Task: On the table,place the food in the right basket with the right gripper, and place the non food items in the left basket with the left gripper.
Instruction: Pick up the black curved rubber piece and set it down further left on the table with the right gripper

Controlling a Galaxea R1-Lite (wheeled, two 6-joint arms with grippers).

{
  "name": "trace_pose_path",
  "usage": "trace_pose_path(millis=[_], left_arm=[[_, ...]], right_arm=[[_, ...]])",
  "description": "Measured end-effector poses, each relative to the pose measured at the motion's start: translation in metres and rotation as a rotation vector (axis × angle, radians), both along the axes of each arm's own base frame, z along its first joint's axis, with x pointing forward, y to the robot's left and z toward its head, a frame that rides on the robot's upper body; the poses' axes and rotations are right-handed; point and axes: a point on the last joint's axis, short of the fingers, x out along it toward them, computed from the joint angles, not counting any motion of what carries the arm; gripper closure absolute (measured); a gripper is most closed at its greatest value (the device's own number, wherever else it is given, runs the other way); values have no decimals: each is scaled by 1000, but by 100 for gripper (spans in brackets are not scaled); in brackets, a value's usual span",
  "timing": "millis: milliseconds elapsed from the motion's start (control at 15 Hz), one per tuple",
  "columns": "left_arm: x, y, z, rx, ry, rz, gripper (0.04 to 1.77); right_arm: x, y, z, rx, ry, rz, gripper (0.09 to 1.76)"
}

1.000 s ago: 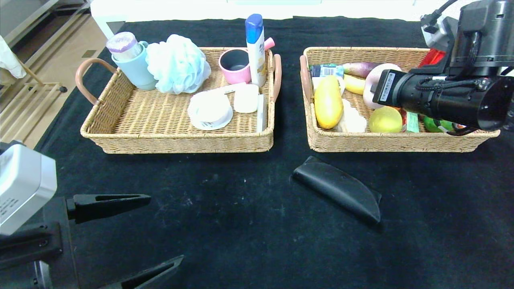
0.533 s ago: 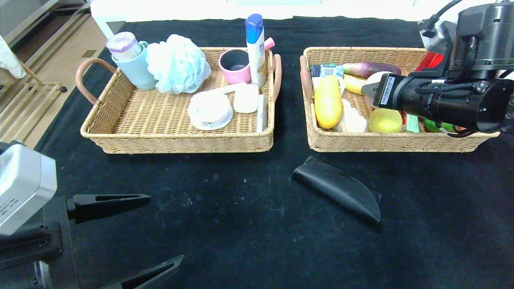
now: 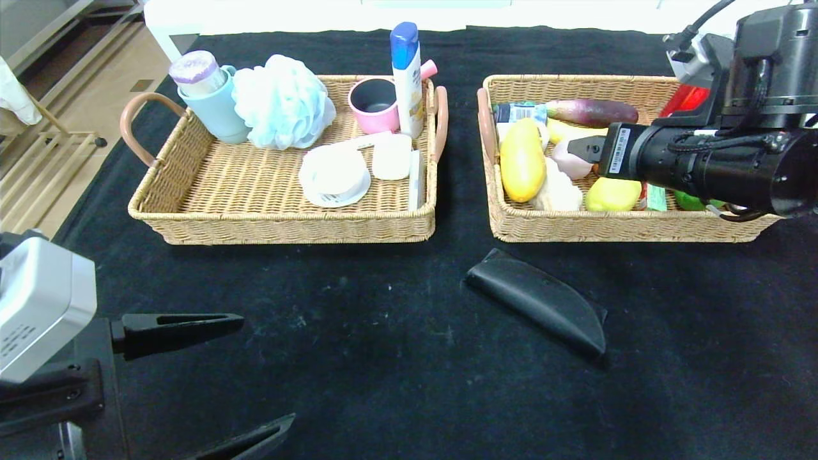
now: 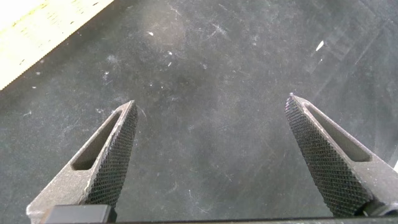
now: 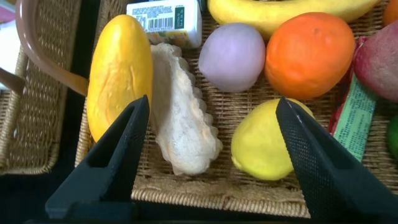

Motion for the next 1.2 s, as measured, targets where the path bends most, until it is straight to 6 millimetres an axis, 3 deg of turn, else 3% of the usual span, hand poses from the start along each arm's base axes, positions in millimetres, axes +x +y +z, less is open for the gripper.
trace_pose_path(millis=[733, 1000, 1200], left_arm=[[-1, 0, 2, -3, -4, 0, 9], [-5, 3, 6, -17, -26, 0, 9], [-9, 5, 9, -27, -42, 1, 9]], right_arm=[[-72, -23, -12, -416, 180, 389, 19], [-87, -10, -15, -542, 173, 494, 17], [-85, 5, -27, -658, 212, 514, 16]])
